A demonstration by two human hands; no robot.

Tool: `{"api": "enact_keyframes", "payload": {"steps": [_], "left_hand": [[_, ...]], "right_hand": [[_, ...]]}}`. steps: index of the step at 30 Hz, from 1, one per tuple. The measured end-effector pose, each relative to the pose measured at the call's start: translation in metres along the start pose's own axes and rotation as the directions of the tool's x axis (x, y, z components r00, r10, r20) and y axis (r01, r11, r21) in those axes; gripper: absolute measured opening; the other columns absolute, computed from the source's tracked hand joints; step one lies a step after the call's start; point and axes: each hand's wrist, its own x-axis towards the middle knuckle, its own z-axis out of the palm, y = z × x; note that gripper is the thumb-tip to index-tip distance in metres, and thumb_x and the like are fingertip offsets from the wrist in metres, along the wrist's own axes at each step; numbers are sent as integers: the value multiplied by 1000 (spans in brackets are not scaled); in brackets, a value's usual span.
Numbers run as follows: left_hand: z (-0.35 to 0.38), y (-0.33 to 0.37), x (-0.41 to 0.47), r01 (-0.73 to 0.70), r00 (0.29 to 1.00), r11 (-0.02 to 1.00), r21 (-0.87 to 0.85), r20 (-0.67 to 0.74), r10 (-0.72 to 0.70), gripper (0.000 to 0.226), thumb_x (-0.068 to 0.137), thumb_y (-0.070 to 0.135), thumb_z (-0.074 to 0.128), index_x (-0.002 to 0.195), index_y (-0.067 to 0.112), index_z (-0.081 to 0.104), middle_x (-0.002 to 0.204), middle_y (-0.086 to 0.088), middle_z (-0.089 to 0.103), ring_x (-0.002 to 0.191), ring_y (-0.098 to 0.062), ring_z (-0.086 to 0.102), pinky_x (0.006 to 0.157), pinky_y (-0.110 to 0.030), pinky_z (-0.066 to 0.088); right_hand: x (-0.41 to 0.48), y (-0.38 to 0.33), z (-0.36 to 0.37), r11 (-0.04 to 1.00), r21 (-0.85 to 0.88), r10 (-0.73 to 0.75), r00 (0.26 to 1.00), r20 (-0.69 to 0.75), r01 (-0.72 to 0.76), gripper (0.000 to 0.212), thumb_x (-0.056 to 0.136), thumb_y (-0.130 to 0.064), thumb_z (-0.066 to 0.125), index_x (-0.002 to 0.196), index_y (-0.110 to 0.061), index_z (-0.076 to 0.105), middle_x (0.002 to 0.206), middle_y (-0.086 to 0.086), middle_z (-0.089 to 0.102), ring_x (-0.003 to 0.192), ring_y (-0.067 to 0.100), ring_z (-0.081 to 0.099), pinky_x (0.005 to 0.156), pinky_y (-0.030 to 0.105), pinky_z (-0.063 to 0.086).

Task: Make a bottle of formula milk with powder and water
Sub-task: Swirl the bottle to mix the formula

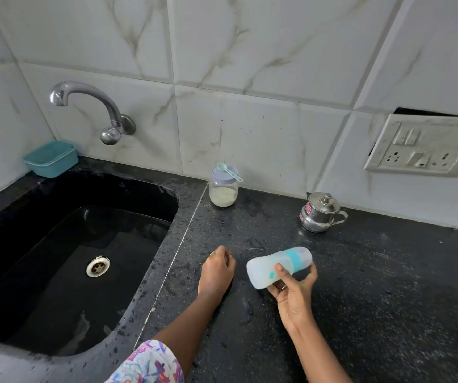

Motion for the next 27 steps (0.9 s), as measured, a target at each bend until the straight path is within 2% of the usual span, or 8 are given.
{"api": "enact_keyframes", "payload": {"steps": [3,6,9,11,15,19,24,27], "left_hand": [[1,-1,0,-3,1000,1000,-1,-5,3,10,92,19,49,91,11,55,85,-4,63,75,-22,58,69,-36,47],[1,-1,1,-7,1000,1000,1,-6,7,11,92,19,49,92,11,56,85,-4,63,76,-22,59,69,-37,48],[1,-1,1,-16,1000,1000,5,-5,16,11,92,19,49,92,10,56,85,-5,63,76,-22,59,70,-38,49],[2,-1,1,-22,1000,1000,8,-9,22,12,93,19,49,93,10,56,85,-5,63,76,-22,59,70,-38,50],[2,-1,2,-22,1000,1000,9,-14,22,11,92,19,50,93,10,56,85,-5,64,77,-23,59,71,-38,49],[2,-2,1,-22,1000,1000,12,-13,22,11,92,19,50,93,10,56,85,-5,63,77,-22,59,70,-36,48],[2,-2,2,-15,1000,1000,10,-15,15,10,92,20,49,91,12,55,85,-3,63,76,-20,58,69,-35,47],[1,-1,2,-14,1000,1000,13,-10,15,10,92,19,50,91,12,55,84,-2,62,75,-20,58,70,-35,48]], "right_hand": [[2,-1,0,1000,-21,-3,1000,10,3,79,78,7,63,135,-37,29,113,7,60,99,24,62,67,44,59],[-1,-5,-1,990,-139,-7,998,60,15,85,76,13,63,132,-41,30,107,11,63,97,26,63,71,45,56],[3,-4,-1,1000,8,-24,1000,-18,24,79,75,6,64,131,-38,30,116,6,58,101,24,61,60,41,58],[4,-2,0,999,40,-20,1000,-21,20,76,77,4,63,133,-36,30,119,6,57,101,24,61,59,40,58],[-2,-3,0,986,-168,-8,997,78,21,88,75,16,62,131,-43,29,105,12,64,93,24,65,71,44,58],[2,-2,1,999,-38,-17,999,35,19,83,78,14,59,134,-38,28,113,7,60,100,23,62,69,45,58],[-1,0,-1,974,-224,2,994,113,24,93,69,19,65,128,-44,31,106,17,64,95,27,65,74,47,57],[0,0,0,991,-133,-17,998,67,26,91,73,19,62,132,-42,28,107,12,63,98,25,63,74,48,56]]}}
